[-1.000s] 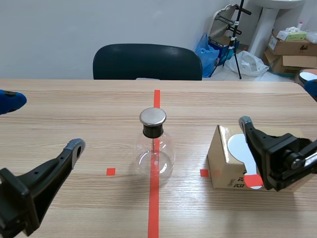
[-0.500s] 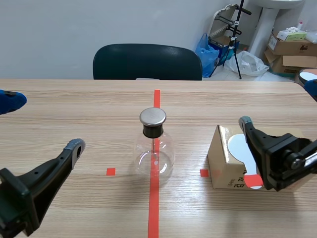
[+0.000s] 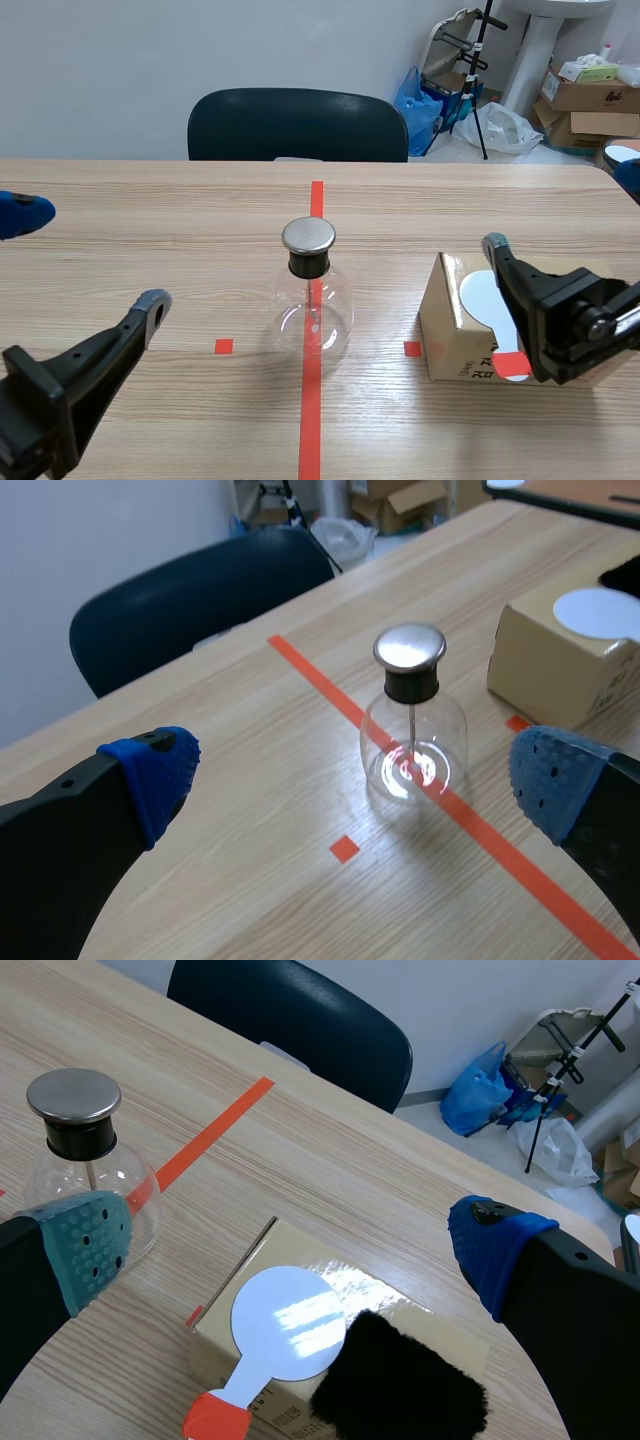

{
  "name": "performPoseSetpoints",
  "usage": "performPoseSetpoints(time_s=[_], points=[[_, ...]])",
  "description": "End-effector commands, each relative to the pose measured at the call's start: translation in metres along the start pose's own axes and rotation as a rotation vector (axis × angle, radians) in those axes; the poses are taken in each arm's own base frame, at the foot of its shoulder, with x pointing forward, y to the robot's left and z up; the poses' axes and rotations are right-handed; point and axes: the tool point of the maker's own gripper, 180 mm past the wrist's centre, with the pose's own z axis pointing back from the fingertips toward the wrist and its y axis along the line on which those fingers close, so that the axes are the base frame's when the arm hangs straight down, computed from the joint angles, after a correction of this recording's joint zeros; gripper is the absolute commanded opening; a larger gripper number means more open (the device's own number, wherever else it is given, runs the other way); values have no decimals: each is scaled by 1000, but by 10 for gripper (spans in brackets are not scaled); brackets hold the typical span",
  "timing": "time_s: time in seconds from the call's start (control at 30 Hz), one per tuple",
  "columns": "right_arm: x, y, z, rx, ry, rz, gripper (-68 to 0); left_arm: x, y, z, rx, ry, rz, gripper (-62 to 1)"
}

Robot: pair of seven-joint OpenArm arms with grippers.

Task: Do the electroscope experiment

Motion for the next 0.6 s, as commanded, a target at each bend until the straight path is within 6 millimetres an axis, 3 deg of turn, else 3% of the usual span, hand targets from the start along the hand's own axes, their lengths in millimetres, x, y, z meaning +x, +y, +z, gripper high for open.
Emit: performPoseSetpoints(time_s=[0.0, 0.57], points=[[5, -1, 0, -1, -24, 4, 4, 4, 2, 0, 4, -13, 1, 14], [3, -1, 0, -1, -10, 4, 4, 4, 1, 0, 4, -14, 0, 14]])
